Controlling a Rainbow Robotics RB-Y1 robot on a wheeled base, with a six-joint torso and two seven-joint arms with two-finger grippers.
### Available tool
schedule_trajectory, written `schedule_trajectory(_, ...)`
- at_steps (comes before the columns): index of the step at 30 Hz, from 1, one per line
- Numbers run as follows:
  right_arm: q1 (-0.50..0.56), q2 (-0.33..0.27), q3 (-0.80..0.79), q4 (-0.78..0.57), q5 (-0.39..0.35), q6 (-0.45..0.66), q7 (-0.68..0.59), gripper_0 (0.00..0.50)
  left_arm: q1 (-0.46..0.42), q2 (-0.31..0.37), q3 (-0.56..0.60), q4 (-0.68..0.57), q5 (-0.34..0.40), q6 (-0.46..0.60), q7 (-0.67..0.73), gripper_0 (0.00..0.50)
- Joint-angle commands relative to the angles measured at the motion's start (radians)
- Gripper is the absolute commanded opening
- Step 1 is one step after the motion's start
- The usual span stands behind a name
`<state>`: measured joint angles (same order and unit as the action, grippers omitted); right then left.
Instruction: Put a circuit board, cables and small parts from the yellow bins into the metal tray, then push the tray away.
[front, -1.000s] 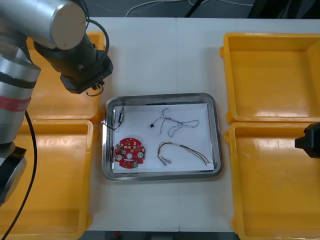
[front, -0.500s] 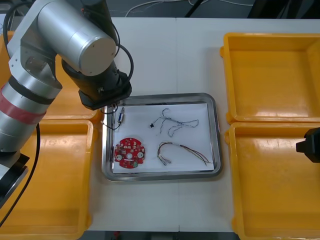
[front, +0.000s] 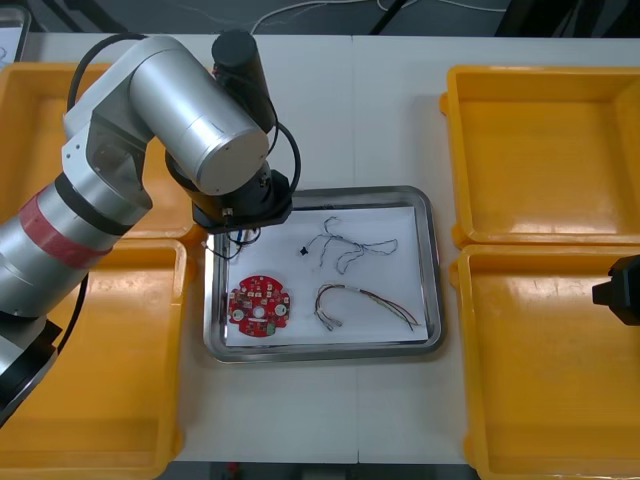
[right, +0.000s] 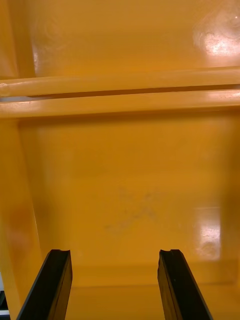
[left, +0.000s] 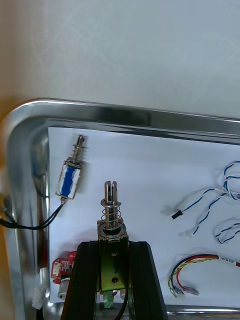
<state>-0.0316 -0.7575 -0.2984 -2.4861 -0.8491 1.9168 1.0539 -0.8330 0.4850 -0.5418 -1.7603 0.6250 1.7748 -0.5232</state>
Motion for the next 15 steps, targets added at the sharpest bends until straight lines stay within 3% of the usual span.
schedule_trajectory(1, 0.019, -0.042, 0.008, -0.030, 0.008, 0.003, 0.020, 0.500, 0.002, 0.023, -0.046, -0.013, -0.018, -0.032, -0.060, 0.000)
schedule_trajectory(15, 0.019, -0.042, 0.008, -0.030, 0.008, 0.003, 0.020, 0.500, 0.002, -0.006, -0.093, 0.107, -0.071, -0.129, -0.143, 0.000)
